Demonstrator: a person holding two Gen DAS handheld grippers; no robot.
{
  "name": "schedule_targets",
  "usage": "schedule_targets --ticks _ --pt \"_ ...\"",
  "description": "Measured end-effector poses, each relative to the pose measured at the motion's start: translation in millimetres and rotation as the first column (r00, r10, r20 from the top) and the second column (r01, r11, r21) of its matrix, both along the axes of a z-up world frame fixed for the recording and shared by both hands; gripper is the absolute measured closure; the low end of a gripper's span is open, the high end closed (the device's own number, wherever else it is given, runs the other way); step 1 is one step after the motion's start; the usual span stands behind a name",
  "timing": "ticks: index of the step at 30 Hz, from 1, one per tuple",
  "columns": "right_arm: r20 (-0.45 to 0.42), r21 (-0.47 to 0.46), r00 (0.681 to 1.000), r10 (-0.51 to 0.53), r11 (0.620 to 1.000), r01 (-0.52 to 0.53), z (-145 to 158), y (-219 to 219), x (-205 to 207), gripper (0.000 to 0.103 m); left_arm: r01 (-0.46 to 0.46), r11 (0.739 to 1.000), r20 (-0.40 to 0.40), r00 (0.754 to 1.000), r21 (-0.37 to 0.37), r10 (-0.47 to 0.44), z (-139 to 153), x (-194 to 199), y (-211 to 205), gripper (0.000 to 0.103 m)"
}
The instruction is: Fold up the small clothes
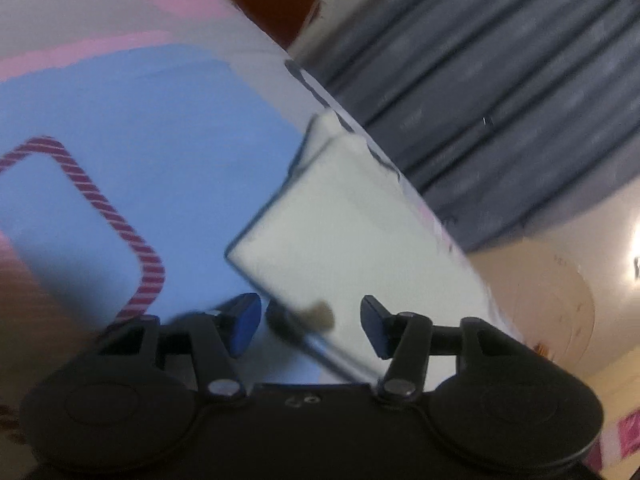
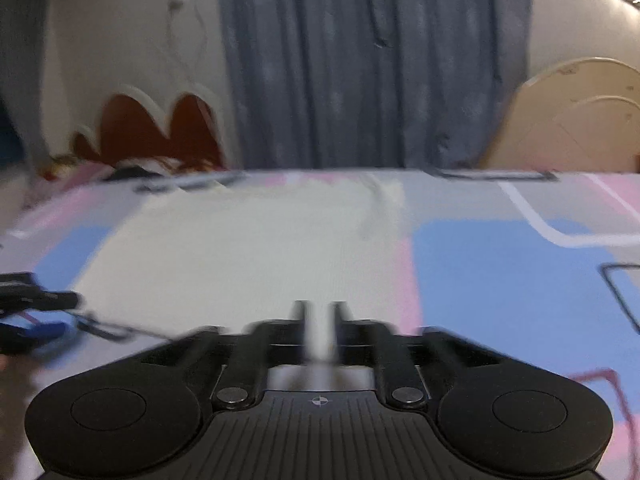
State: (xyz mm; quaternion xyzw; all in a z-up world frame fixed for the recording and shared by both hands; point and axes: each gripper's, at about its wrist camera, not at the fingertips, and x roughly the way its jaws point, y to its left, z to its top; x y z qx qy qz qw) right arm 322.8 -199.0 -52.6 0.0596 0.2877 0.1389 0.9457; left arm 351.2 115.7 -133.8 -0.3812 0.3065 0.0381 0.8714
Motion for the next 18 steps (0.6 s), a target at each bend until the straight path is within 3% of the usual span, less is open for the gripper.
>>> schedule_targets --ticks 6,14,16,17,18 --pt "0.011 0.026 0.998 0.067 0.997 -0.067 -2 30 43 0.103 -0.099 0.988 0.049 0.993 -0.121 0.106 -12 30 3 0.053" --pt "-0.041 0.075 0.994 0.098 0.993 -0.095 -28 62 116 0.103 -0.136 0.988 0.078 0.987 -0.074 0.142 -14 56 -9 0.057" --pt "-0.045 0.077 0.992 0.114 0.991 -0.111 -32 72 127 0.103 -0.138 0.989 0.069 0.988 -0.059 0.142 -15 59 -10 0.076" --pt "-0.044 0.078 0.992 0.121 0.990 -0.118 -34 75 130 0.103 -0.133 0.989 0.039 0.990 -0.060 0.135 -17 60 -8 0.097" --pt "-0.042 0.081 0.991 0.126 0.989 -0.123 -35 77 133 0.103 -0.135 0.988 0.033 0.990 -0.082 0.138 -18 59 -6 0.097"
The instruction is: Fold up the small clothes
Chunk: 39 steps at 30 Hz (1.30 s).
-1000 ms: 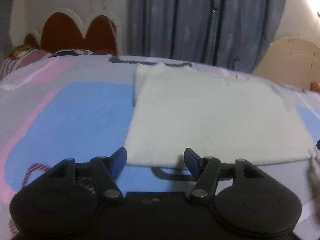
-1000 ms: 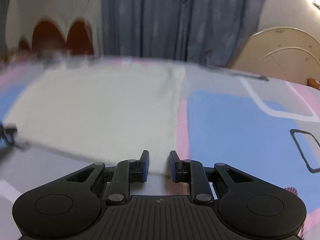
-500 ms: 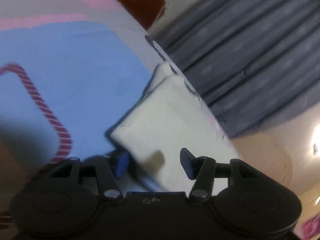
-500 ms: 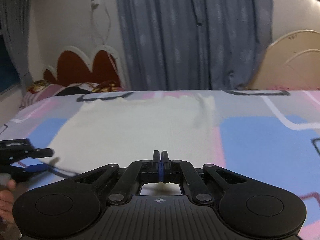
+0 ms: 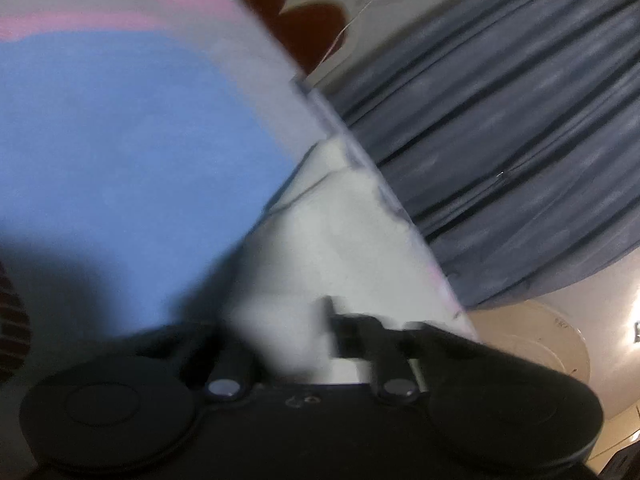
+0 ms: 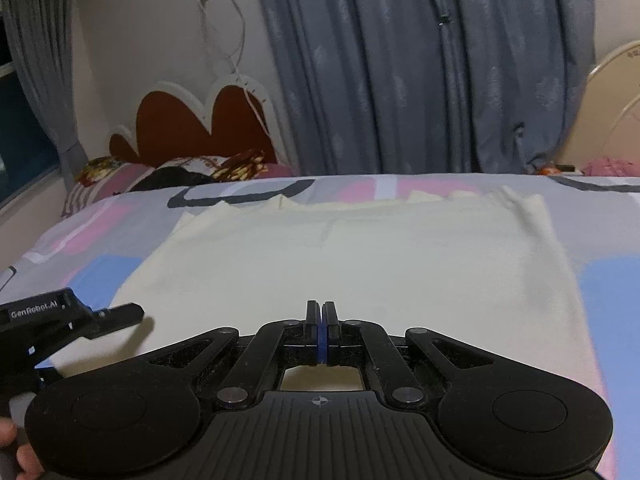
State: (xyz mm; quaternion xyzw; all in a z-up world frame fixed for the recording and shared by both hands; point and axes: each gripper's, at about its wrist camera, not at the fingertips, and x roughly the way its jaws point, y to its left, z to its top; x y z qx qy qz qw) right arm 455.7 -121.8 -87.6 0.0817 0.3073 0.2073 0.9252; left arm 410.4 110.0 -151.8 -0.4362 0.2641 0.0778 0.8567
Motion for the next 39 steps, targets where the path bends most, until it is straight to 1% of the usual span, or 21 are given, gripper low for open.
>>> schedule_targets --ticks 2,4,5,7,8,10,11,13,15,17,19,22,26,29,30,32,33,34,35,36,39 --pt "0.002 0.009 1.000 0.002 1.000 -0.002 -2 1 4 0.103 0.012 1.000 0.078 0.997 0.012 -0.013 6 -11 3 0.097" --pt "0.000 0.014 1.000 0.015 1.000 -0.015 -8 3 9 0.103 0.048 0.998 0.090 0.995 0.040 -0.051 6 -12 2 0.092" --pt "-0.032 -0.014 0.999 0.017 1.000 -0.018 -16 7 15 0.103 0.050 0.998 0.065 0.997 0.026 -0.052 2 -9 3 0.069" --pt "-0.040 -0.016 0.999 0.027 0.999 -0.027 -23 7 20 0.103 0.045 0.999 0.086 0.995 -0.018 -0.043 -4 -9 6 0.061" --pt "-0.040 -0.016 0.999 0.028 0.999 -0.029 -22 7 20 0.103 0.048 0.999 0.081 0.996 -0.012 -0.047 -2 -6 5 0.061" --pt "-0.039 -0.006 0.999 0.026 1.000 -0.026 -23 6 20 0.103 0.058 0.997 0.046 0.997 0.041 -0.060 2 0 1 0.081" --pt "-0.038 0.000 0.999 0.023 1.000 -0.023 -25 5 19 0.103 0.054 0.997 0.007 0.998 0.063 -0.055 2 4 1 0.097" --pt "-0.038 0.016 0.999 0.020 1.000 -0.019 -27 2 19 0.103 0.044 0.995 0.008 0.999 0.086 -0.045 9 5 0 0.097" --pt "-0.047 0.040 0.999 0.018 0.999 -0.016 -28 -2 21 0.103 0.083 0.977 0.054 0.994 0.198 -0.095 31 4 -17 0.097" --pt "-0.058 0.076 0.998 0.017 0.997 -0.013 -28 -9 21 0.103 0.168 0.936 0.073 0.977 0.311 -0.199 61 10 -43 0.097" --pt "-0.062 0.128 0.998 -0.008 0.992 0.016 -22 -25 20 0.103 0.235 0.869 0.043 0.959 0.434 -0.281 86 21 -73 0.097" --pt "-0.064 0.226 0.991 -0.116 0.966 0.128 -11 -68 13 0.103 0.337 0.788 0.016 0.915 0.515 -0.402 106 39 -117 0.097" --pt "-0.075 0.309 0.964 -0.255 0.913 0.265 4 -138 2 0.103 0.449 0.699 -0.023 0.850 0.557 -0.527 104 51 -179 0.097" --pt "-0.081 0.337 0.937 -0.340 0.876 0.347 15 -186 -7 0.103 0.529 0.657 -0.063 0.802 0.536 -0.594 86 52 -217 0.095" --pt "-0.082 0.344 0.930 -0.360 0.865 0.365 17 -199 -9 0.103 0.568 0.645 -0.070 0.776 0.511 -0.627 77 55 -227 0.086" --pt "-0.093 0.352 0.921 -0.378 0.853 0.385 19 -220 -11 0.103 0.684 0.588 -0.101 0.685 0.432 -0.722 59 56 -251 0.057" --pt "-0.104 0.361 0.921 -0.375 0.849 0.386 18 -228 -12 0.100 0.705 0.573 -0.117 0.667 0.418 -0.736 57 55 -255 0.055" --pt "-0.114 0.366 0.922 -0.369 0.847 0.385 18 -236 -13 0.091 0.692 0.578 -0.091 0.671 0.431 -0.736 61 46 -252 0.053" --pt "-0.119 0.360 0.924 -0.363 0.852 0.381 18 -240 -14 0.083 0.674 0.590 -0.040 0.673 0.444 -0.739 68 40 -242 0.045" --pt "-0.111 0.358 0.929 -0.354 0.858 0.370 18 -242 -16 0.066 0.651 0.614 0.001 0.686 0.447 -0.728 75 36 -229 0.039" --pt "-0.096 0.371 0.950 -0.296 0.875 0.310 20 -238 -18 0.063 0.544 0.701 0.045 0.775 0.462 -0.631 87 41 -183 0.031"
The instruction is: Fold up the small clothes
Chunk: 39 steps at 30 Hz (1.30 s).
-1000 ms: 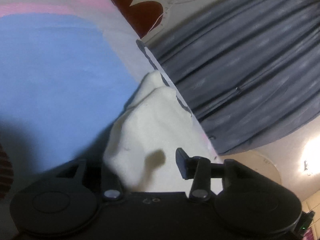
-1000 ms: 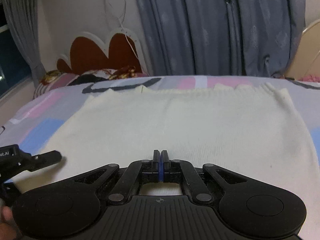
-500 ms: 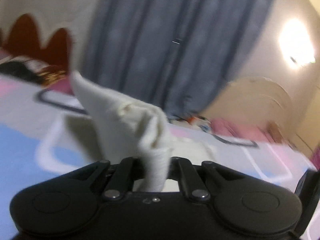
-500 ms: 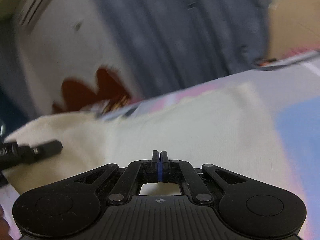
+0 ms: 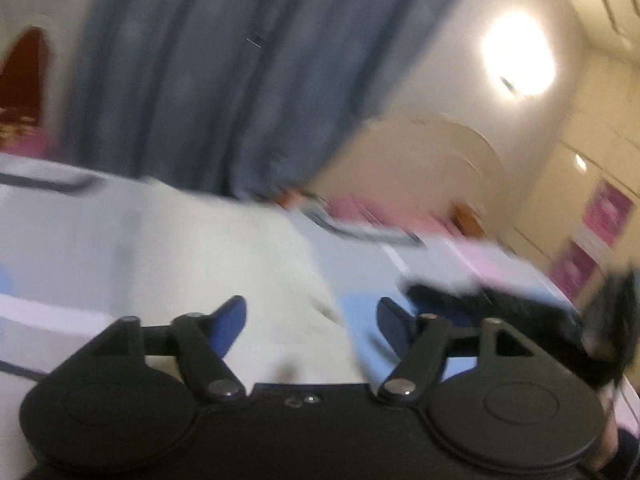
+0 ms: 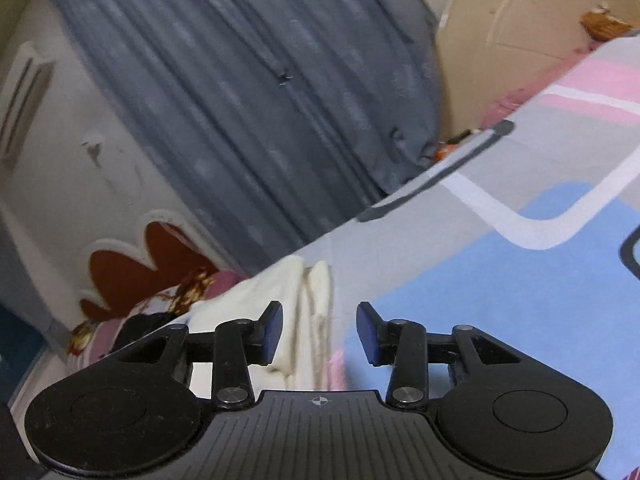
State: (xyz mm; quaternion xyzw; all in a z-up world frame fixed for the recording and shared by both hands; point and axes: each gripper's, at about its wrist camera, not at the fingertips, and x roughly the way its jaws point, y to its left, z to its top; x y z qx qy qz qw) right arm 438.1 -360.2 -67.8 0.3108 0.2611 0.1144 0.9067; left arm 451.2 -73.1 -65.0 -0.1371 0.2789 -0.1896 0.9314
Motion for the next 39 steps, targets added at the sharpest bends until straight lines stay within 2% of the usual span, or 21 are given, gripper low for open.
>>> schedule_targets --ticks 2,3,5,10,13,20,21,22,24,25,28,31,32,34,36,37,39 --pt "-0.006 0.000 0.999 0.041 0.999 -0.041 -3 13 7 0.063 -0.088 0.995 -0.007 0.996 0.052 0.088 -3 15 23 0.034" --pt "-0.008 -0.005 0.998 0.067 0.998 -0.067 -5 21 11 0.063 -0.113 0.991 -0.039 0.993 0.065 0.116 -8 23 34 0.037" --pt "-0.009 -0.029 0.994 0.105 0.994 -0.105 -10 37 16 0.063 -0.149 0.987 -0.085 0.984 0.062 0.154 -20 35 51 0.038" --pt "-0.058 -0.084 0.982 0.182 0.979 -0.186 -23 65 38 0.063 -0.154 0.983 -0.169 0.971 0.104 0.170 -44 45 58 0.043" --pt "-0.094 -0.111 0.976 0.198 0.972 -0.208 -32 74 50 0.063 -0.154 0.982 -0.169 0.971 0.105 0.171 -55 48 63 0.040" --pt "-0.126 -0.157 0.967 0.220 0.958 -0.239 -36 82 62 0.063 -0.136 0.983 -0.159 0.975 0.124 0.155 -49 57 57 0.038" --pt "-0.127 -0.169 0.967 0.221 0.956 -0.240 -36 84 63 0.069 -0.129 0.983 -0.156 0.976 0.130 0.149 -49 58 56 0.040" --pt "-0.126 -0.169 0.964 0.235 0.952 -0.254 -36 87 63 0.085 -0.123 0.983 -0.151 0.978 0.138 0.144 -47 58 55 0.041" --pt "-0.110 -0.194 0.966 0.234 0.948 -0.252 -32 94 60 0.086 -0.110 0.984 -0.136 0.982 0.142 0.129 -41 57 53 0.049" --pt "-0.097 -0.205 0.968 0.232 0.947 -0.247 -28 93 59 0.087 -0.103 0.984 -0.123 0.985 0.143 0.121 -37 56 51 0.049" --pt "-0.066 -0.195 0.976 0.206 0.957 -0.215 -14 86 44 0.087 -0.087 0.974 -0.096 0.989 0.210 0.109 -30 54 42 0.051" --pt "-0.100 -0.194 0.978 0.186 0.960 -0.202 -21 78 37 0.087 -0.038 0.962 -0.116 0.991 0.271 0.072 -36 57 27 0.051" --pt "-0.144 -0.186 0.973 0.180 0.961 -0.205 -32 78 41 0.087 -0.035 0.959 -0.113 0.991 0.282 0.069 -39 57 24 0.051" --pt "-0.139 -0.152 0.975 0.176 0.969 -0.196 -42 74 44 0.087 -0.035 0.960 -0.119 0.990 0.277 0.071 -38 58 26 0.050" --pt "-0.143 -0.151 0.974 0.176 0.969 -0.197 -36 73 44 0.086 -0.035 0.964 -0.114 0.991 0.265 0.067 -27 53 33 0.052" --pt "-0.130 -0.176 0.979 0.159 0.968 -0.181 -28 72 40 0.081 -0.038 0.968 -0.086 0.994 0.247 0.061 -20 49 36 0.051" --pt "-0.049 -0.248 0.995 0.087 0.964 -0.097 -9 69 25 0.074 -0.051 0.969 -0.045 0.997 0.242 0.064 -9 44 38 0.050"
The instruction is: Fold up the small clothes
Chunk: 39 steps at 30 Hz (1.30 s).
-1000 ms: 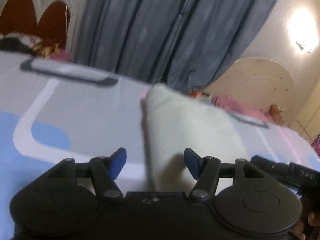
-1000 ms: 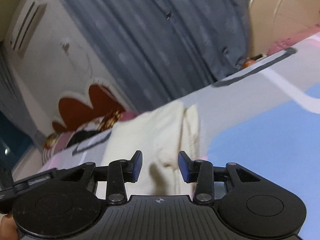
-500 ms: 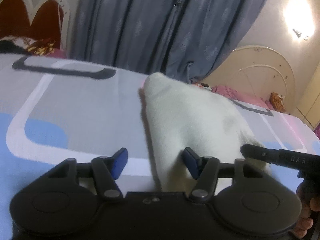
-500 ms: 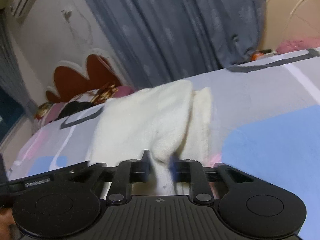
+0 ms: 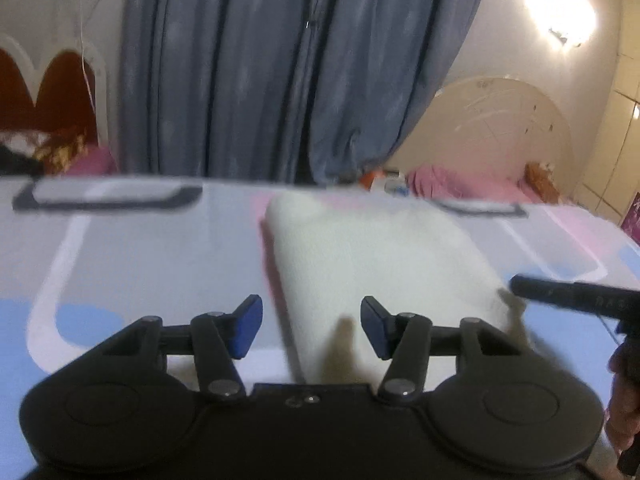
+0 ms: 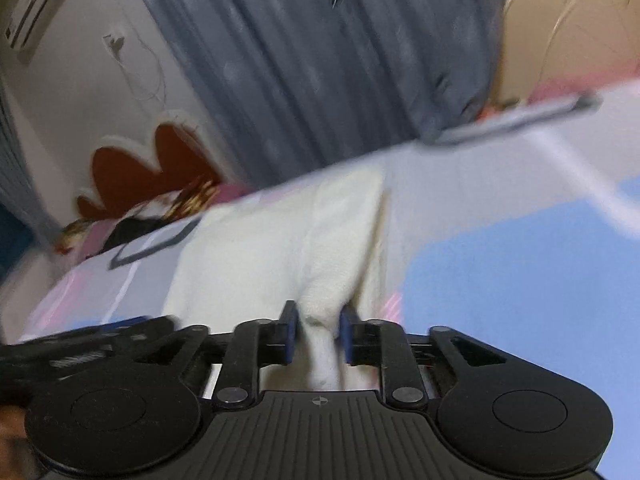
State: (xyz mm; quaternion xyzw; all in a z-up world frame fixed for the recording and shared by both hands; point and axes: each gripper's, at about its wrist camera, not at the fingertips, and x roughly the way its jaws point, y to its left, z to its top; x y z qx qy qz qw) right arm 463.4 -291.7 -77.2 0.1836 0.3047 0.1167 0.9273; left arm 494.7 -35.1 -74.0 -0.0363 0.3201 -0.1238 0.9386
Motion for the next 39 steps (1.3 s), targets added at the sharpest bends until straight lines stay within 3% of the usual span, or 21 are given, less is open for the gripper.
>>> schedule_targets --ticks 4,5,7,9,11,14,17,18,19,20,25,29,30,31,32,33,35,36,37,39 --pt "0.102 -0.131 0.993 0.063 0.990 -0.050 16 25 -4 0.078 -0.016 1.000 -0.065 0.998 0.007 0.016 -14 17 -13 0.051" --pt "0.096 -0.197 0.988 0.118 0.976 -0.097 12 40 -1 0.083 -0.016 1.000 -0.094 0.995 0.018 0.018 -22 21 -16 0.050" --pt "-0.018 -0.310 0.990 0.142 0.940 -0.140 -10 59 13 0.099 -0.023 1.000 -0.091 0.996 0.012 0.024 -32 22 -17 0.046" --pt "-0.015 -0.302 0.991 0.131 0.945 -0.129 -19 56 16 0.099 -0.020 1.000 -0.102 0.995 0.011 0.021 -27 21 -12 0.048" --pt "-0.028 -0.302 0.991 0.127 0.945 -0.130 -5 56 13 0.099 0.004 1.000 -0.087 0.996 0.011 -0.003 -14 10 -7 0.050" --pt "0.073 -0.265 0.982 0.177 0.952 -0.152 23 53 -24 0.099 0.040 0.999 -0.069 0.997 -0.001 -0.040 -4 -16 0 0.049" --pt "-0.017 -0.256 0.973 0.232 0.939 -0.229 13 58 -54 0.099 0.099 0.995 -0.135 0.986 0.024 -0.095 -21 -42 -11 0.049" --pt "-0.089 -0.267 0.966 0.242 0.929 -0.257 2 62 -60 0.099 0.115 0.992 -0.162 0.981 0.043 -0.107 -30 -51 -14 0.048" --pt "-0.172 -0.286 0.954 0.247 0.914 -0.288 -13 66 -64 0.099 0.109 0.993 -0.142 0.985 0.045 -0.102 -37 -66 -15 0.048" --pt "-0.132 -0.316 0.959 0.250 0.907 -0.280 -18 69 -81 0.099 0.102 0.993 -0.124 0.988 0.052 -0.095 -39 -77 -15 0.047" --pt "-0.140 -0.327 0.963 0.228 0.908 -0.263 -13 69 -106 0.099 0.075 0.997 -0.139 0.988 0.028 -0.071 -32 -88 -9 0.045" --pt "-0.077 -0.227 0.985 0.152 0.960 -0.166 1 49 -96 0.098 0.017 1.000 -0.056 0.998 -0.013 -0.018 -10 -76 2 0.017" --pt "-0.059 -0.188 0.991 0.122 0.973 -0.131 5 41 -90 0.087 0.004 1.000 -0.036 0.999 -0.030 -0.005 -7 -71 5 0.017" --pt "-0.044 -0.160 0.995 0.091 0.982 -0.097 8 34 -83 0.051 -0.006 0.999 -0.028 1.000 -0.051 0.004 -4 -62 8 0.017" --pt "-0.025 -0.140 0.998 0.060 0.988 -0.063 11 28 -74 0.029 -0.017 0.997 -0.037 0.999 -0.079 0.014 -2 -51 11 0.017" --pt "-0.007 -0.122 0.999 0.044 0.992 -0.044 12 24 -67 0.015 -0.032 0.993 -0.058 0.998 -0.111 0.026 -3 -38 15 0.017" --pt "-0.037 -0.075 0.999 0.032 0.997 -0.035 12 17 -46 0.016 -0.059 0.979 -0.109 0.993 -0.194 0.038 -8 -18 23 0.021" --pt "-0.053 -0.036 0.998 0.034 0.999 -0.036 10 12 -36 0.022 -0.073 0.973 -0.140 0.989 -0.221 0.043 -12 -9 28 0.025" --pt "-0.072 0.007 0.997 0.036 0.999 -0.035 7 6 -28 0.028 -0.090 0.964 -0.174 0.984 -0.252 0.047 -16 0 31 0.026" --pt "-0.114 0.100 0.993 0.032 0.995 -0.020 -1 -5 -9 0.029 -0.108 0.945 -0.217 0.975 -0.308 0.041 -24 9 36 0.026"
